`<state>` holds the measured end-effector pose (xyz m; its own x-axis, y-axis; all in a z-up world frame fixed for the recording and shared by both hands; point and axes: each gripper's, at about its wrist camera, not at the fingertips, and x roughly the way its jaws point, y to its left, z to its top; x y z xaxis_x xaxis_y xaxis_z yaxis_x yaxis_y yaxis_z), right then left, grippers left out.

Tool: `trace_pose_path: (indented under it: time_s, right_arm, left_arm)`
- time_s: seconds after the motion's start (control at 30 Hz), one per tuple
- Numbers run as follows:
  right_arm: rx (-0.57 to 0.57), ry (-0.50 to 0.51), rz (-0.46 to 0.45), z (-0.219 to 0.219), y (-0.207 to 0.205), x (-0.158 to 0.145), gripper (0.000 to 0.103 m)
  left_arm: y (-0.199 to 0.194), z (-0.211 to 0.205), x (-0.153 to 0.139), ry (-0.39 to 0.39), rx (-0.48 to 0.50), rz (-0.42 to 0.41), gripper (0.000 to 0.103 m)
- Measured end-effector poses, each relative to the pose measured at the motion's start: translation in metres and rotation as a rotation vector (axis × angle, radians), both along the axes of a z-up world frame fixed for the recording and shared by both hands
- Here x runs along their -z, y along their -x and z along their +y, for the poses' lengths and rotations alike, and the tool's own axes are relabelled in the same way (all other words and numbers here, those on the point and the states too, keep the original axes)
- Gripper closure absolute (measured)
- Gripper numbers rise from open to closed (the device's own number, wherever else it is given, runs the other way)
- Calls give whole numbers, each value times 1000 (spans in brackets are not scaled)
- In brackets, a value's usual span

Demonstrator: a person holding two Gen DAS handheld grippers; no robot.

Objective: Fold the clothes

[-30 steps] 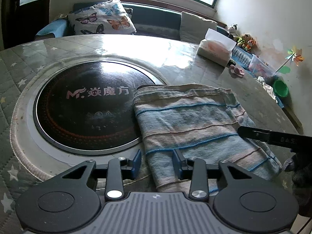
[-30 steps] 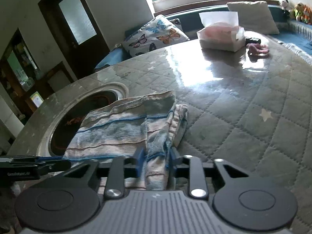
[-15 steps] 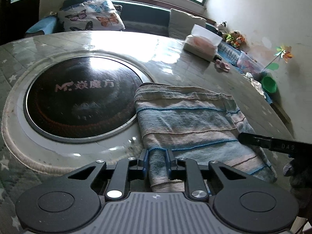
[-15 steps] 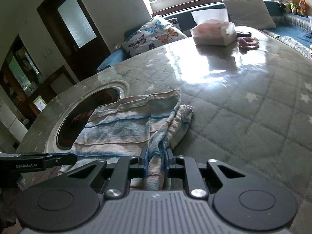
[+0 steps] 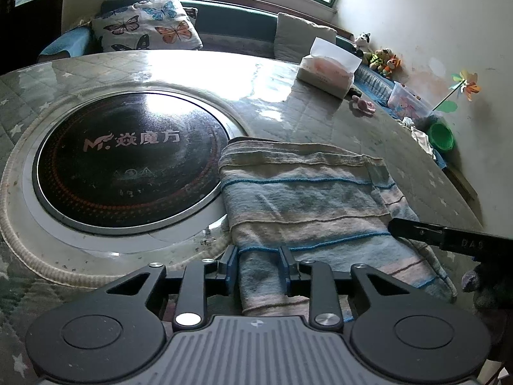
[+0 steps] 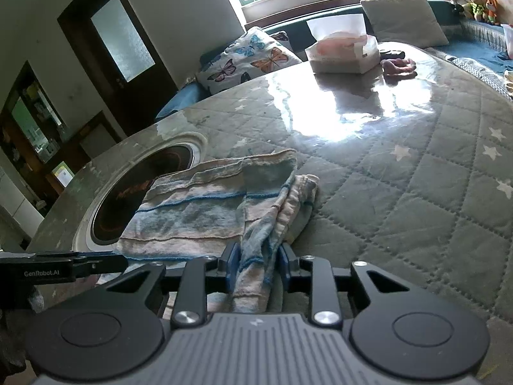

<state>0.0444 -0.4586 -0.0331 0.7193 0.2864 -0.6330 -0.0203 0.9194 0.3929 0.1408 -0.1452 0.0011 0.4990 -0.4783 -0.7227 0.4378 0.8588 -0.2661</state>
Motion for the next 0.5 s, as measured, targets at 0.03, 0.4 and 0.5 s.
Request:
trace_pose_path:
  time_s: [0.03, 0.4, 0.5]
  right_arm:
    - [-1, -5, 0, 0, 1, 0, 82]
    - [-1, -6, -16, 6, 8, -5, 90]
    - [-4, -8, -11, 8, 10, -4, 90]
  left_arm:
    - [0, 0, 0, 0, 1, -1, 75]
    - [8, 5, -5, 3, -18, -22, 94]
    - [12, 9, -4, 12, -25, -15, 94]
